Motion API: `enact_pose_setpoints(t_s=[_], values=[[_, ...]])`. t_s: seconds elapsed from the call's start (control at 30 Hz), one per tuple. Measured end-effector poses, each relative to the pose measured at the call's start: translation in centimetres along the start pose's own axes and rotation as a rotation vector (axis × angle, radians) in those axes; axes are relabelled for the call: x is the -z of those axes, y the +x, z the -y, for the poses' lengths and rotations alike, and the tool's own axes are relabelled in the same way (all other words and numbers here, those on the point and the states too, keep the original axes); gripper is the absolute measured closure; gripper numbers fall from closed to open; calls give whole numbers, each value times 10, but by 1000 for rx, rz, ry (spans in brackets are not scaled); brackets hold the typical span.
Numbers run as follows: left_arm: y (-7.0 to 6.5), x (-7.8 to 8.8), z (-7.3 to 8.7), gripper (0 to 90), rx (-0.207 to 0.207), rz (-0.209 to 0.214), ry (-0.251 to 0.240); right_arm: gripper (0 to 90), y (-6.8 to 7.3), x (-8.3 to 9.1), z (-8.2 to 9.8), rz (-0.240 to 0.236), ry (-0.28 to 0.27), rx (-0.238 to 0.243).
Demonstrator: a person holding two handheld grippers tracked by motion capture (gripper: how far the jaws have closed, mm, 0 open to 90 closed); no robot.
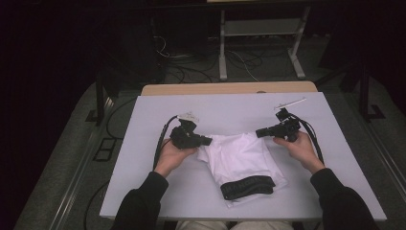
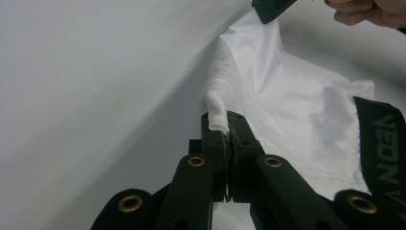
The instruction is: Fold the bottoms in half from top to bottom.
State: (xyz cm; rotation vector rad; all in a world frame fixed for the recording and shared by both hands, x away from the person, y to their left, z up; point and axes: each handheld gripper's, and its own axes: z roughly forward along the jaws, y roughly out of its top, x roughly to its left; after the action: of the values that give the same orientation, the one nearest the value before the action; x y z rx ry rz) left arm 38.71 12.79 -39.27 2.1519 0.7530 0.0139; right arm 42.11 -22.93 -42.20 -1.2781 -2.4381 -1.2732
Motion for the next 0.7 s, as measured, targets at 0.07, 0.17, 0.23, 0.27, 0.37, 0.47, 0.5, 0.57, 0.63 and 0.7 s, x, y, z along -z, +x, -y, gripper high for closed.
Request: enact_pose_setpoints(t_s=[0.07, 0.17, 0.23, 0.27, 0.37, 0.47, 0.5, 0.57, 0.63, 0.7], values=[[8, -1, -6, 870, -11, 3, 13, 843, -2, -5, -5, 11, -6, -8], [19, -5, -13, 870, -20, 0, 25, 843, -7, -12, -12, 15, -20, -30], [26, -7, -15, 870, -25, -9, 23, 844, -12, -15, -16, 18, -28, -50], [29, -8, -15, 870, -19, -13, 17, 844, -14, -17, -17, 16, -37, -60], [39, -12, -14, 870, -18, -46, 17, 844, -21, -22, -20, 23, -62, -102], [49, -16, -11, 870, -3, -78, 7, 844, -28, -28, -20, 40, -97, -154], [52, -17, -10, 870, 2, -87, -1, 844, -30, -30, -19, 40, -110, -173], [58, -19, -9, 870, 16, -106, -7, 844, -32, -33, -19, 54, -121, -195], [64, -22, -8, 870, 23, -119, -11, 844, -32, -36, -18, 74, -131, -212], [69, -26, -9, 869, 19, -137, -26, 844, -34, -38, -18, 81, -145, -232]])
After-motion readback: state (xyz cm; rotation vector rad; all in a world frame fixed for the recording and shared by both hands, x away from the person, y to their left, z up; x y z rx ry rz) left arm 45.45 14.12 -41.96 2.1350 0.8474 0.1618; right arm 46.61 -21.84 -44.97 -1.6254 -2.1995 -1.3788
